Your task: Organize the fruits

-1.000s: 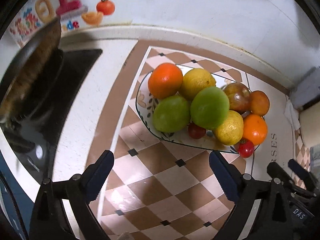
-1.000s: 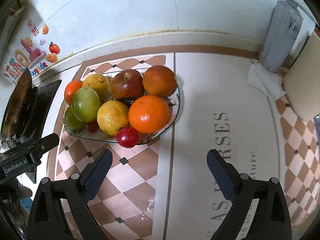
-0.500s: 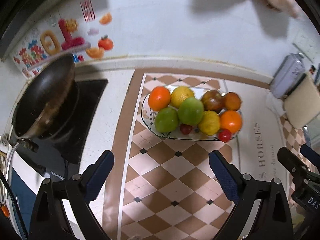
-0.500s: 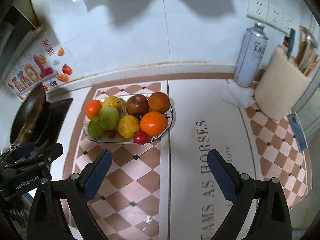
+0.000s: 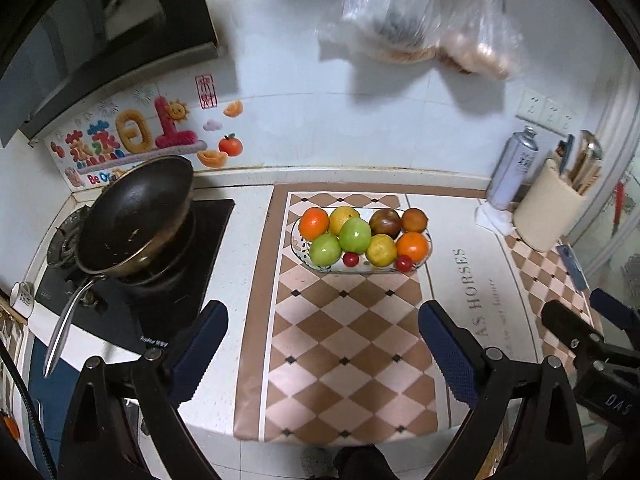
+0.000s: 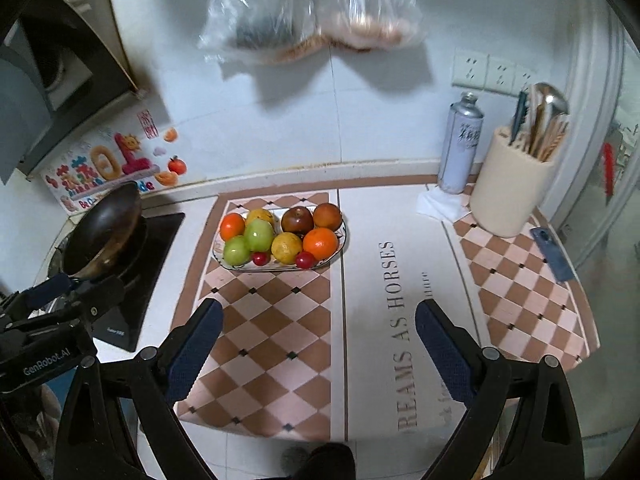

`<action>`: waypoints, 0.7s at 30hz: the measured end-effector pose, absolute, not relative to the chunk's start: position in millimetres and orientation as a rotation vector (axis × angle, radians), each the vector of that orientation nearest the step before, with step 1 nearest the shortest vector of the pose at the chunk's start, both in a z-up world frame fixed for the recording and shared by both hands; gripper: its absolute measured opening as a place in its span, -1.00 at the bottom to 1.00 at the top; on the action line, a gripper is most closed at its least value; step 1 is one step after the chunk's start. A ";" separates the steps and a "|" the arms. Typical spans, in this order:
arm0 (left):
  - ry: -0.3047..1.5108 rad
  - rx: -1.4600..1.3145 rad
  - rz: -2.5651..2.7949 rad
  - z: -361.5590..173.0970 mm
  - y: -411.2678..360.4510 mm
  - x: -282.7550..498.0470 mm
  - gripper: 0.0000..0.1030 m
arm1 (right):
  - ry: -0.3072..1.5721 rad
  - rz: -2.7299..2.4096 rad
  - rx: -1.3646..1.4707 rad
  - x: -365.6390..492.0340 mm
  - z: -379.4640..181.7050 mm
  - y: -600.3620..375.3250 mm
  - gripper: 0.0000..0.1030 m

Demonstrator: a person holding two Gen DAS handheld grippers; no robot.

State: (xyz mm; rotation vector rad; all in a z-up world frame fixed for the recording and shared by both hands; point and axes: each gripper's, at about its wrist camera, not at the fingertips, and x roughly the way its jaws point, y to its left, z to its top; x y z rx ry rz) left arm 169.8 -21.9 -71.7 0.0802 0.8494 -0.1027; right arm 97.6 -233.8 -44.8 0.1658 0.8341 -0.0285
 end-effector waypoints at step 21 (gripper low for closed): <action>0.793 0.079 -0.089 -27.7 1.5 79.1 0.89 | 0.785 0.028 0.154 17.7 13.0 -214.3 0.97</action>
